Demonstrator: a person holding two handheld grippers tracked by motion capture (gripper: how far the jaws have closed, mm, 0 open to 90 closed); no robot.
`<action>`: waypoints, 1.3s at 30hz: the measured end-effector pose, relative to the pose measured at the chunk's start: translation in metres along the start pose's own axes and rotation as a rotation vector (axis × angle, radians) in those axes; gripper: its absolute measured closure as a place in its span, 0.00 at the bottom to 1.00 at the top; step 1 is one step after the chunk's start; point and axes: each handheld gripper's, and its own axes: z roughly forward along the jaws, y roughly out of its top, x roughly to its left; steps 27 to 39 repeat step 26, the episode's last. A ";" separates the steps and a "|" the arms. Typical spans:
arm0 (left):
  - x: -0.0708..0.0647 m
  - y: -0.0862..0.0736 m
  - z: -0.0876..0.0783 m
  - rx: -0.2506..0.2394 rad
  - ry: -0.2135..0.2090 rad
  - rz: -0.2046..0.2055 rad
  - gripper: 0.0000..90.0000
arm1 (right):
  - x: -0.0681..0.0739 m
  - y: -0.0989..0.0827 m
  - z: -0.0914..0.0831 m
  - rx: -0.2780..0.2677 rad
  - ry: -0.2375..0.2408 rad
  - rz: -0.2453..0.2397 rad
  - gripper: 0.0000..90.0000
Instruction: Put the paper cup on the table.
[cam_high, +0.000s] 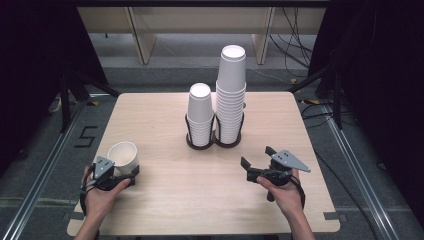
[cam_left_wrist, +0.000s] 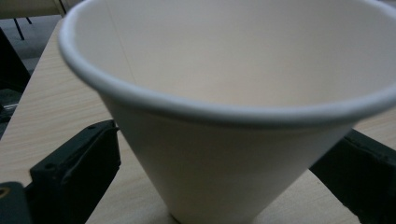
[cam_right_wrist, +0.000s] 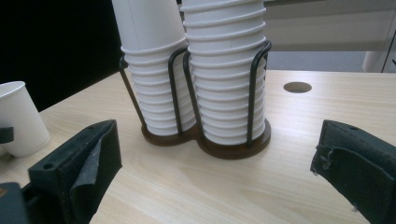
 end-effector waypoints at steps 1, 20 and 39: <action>0.000 0.000 -0.002 -0.001 0.000 0.005 0.02 | 0.000 0.000 -0.001 0.007 0.004 0.008 0.01; 0.000 -0.014 -0.026 -0.025 0.010 -0.012 0.00 | -0.023 -0.039 -0.008 0.105 -0.150 -0.115 0.02; 0.000 -0.017 -0.029 -0.046 0.008 0.001 0.00 | -0.027 -0.050 -0.007 0.094 -0.168 -0.137 0.02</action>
